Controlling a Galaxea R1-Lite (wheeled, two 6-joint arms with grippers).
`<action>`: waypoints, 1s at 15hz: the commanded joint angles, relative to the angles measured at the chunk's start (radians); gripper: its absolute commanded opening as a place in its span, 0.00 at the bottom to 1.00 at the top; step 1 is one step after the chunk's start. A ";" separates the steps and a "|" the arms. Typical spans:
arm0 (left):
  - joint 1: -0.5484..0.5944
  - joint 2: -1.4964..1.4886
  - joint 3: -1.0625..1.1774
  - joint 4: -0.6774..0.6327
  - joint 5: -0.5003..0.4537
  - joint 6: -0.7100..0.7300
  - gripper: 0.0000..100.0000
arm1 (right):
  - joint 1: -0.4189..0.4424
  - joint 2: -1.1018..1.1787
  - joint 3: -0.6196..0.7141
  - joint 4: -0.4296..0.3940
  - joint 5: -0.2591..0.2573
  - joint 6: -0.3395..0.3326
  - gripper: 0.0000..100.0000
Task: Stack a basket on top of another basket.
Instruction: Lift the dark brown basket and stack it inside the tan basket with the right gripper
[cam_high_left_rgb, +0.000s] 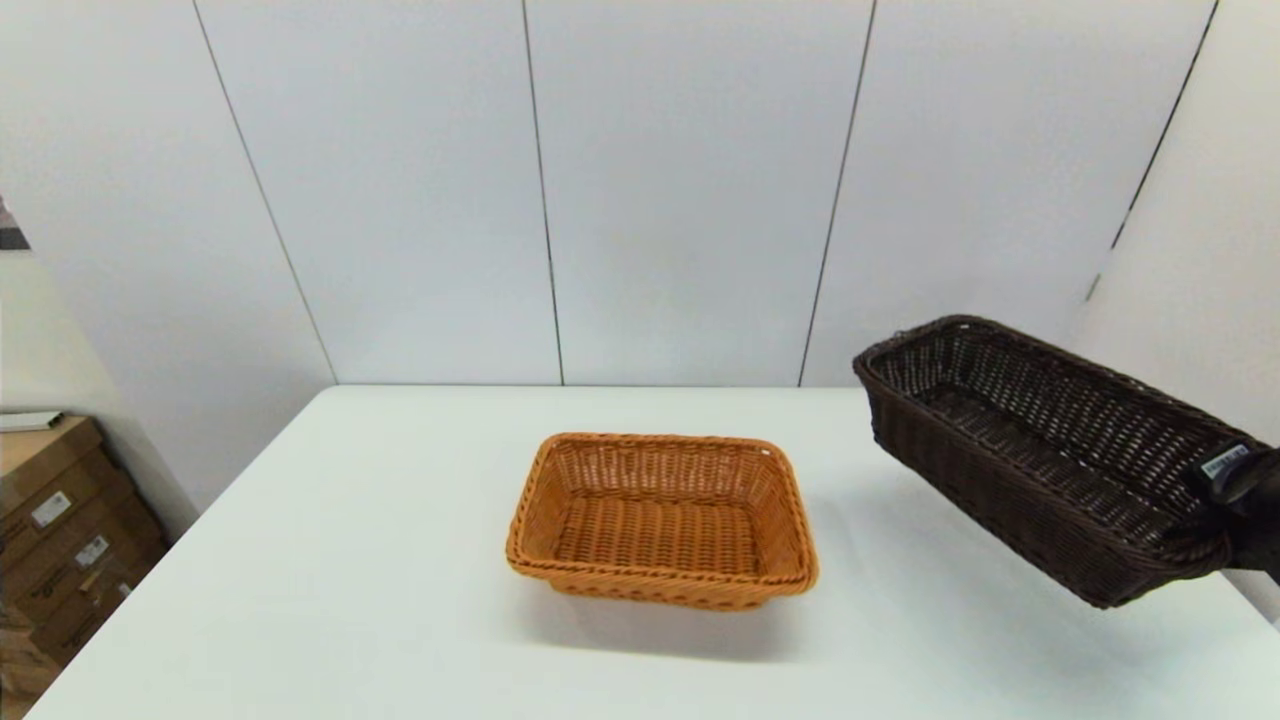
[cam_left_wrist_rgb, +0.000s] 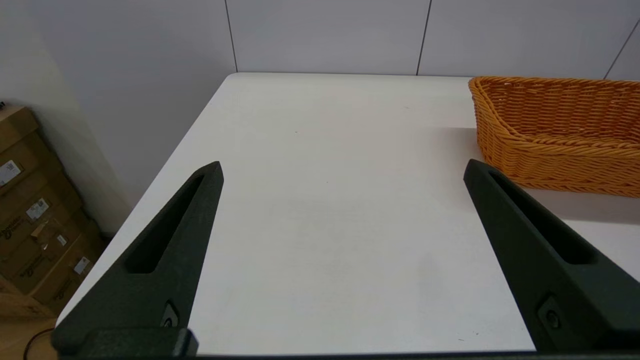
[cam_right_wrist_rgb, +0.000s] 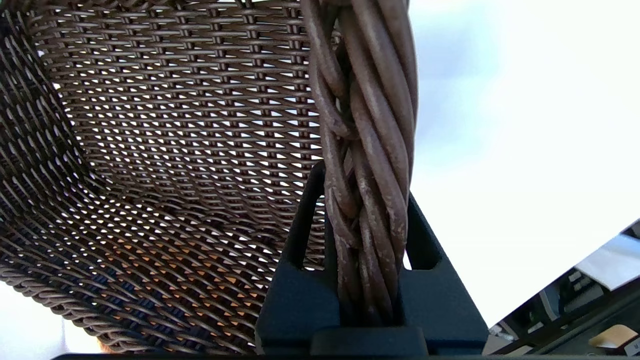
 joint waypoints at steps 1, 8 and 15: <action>0.000 0.000 0.000 0.000 0.000 -0.002 1.00 | 0.080 -0.067 -0.003 0.001 0.028 -0.035 0.00; 0.000 0.000 0.000 0.000 0.000 0.000 1.00 | 0.304 -0.067 -0.023 0.001 0.027 -0.101 0.00; 0.000 0.000 0.000 0.000 0.000 0.000 1.00 | 0.343 -0.068 -0.143 0.178 0.123 -0.244 0.00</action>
